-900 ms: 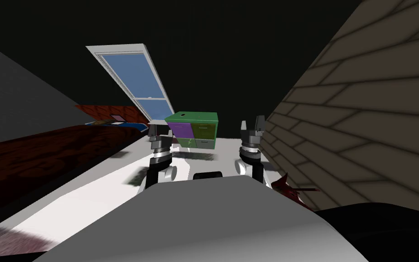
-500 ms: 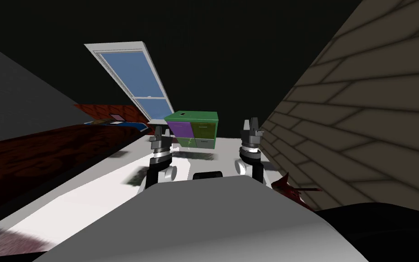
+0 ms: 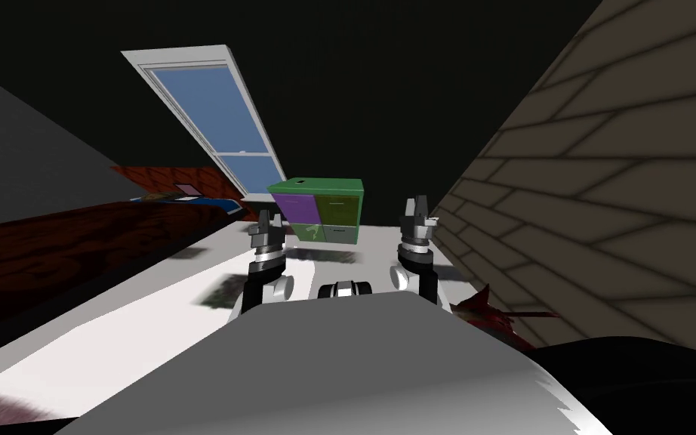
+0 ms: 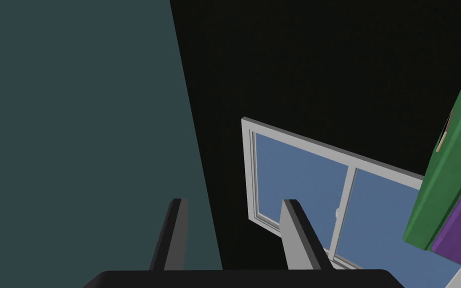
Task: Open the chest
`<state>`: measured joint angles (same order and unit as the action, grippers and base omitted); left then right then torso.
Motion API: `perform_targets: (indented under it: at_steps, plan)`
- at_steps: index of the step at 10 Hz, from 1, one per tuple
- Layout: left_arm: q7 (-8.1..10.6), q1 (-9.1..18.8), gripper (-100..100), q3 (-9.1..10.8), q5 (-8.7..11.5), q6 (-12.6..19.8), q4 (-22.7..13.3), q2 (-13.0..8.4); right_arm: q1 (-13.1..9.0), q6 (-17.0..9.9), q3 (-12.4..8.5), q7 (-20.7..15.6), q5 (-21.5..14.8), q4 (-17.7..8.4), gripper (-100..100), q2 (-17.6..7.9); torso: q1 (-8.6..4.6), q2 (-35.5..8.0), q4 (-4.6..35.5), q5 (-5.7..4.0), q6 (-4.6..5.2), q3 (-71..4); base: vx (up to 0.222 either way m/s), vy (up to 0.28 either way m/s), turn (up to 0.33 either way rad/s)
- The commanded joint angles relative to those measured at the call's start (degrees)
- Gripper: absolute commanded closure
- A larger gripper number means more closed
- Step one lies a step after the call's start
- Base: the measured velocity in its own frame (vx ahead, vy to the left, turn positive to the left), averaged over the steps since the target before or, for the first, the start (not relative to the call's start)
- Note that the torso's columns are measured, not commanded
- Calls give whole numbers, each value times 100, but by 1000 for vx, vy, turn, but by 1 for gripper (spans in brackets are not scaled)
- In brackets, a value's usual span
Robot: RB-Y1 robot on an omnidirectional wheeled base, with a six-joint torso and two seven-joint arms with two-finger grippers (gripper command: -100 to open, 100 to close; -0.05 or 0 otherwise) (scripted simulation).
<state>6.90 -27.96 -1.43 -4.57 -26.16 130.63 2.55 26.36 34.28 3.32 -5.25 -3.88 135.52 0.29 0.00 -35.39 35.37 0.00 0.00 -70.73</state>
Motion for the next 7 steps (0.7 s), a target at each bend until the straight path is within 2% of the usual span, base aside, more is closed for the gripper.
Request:
perform_targets:
  at_steps: [1, 3, 5, 7]
  plan:
    - [-4, 8, -100, 35, 23, 3, -44, -259, 0, 0, 0, 0, 0, 0, 0, 0, 0, -423, 423, 0, 0, -846, 20, -4, -67]
    - [-12, 27, -100, 114, 75, 12, -146, -596, 1, -1, 0, 0, 0, -3, 0, 0, 0, -664, 666, 0, 0, -1356, 32, -7, -87]
    - [-24, 55, -100, 227, 150, 24, -295, -857, 1, -1, 0, 0, 0, -3, 0, 0, -1, -682, 687, 0, 1, -1387, 53, -10, -155]
    - [-39, 89, -100, 366, 242, 40, -478, -1031, 1, 0, 0, 0, 0, -3, 0, 0, 0, -684, 690, 0, -1, -1387, 72, -9, -149]
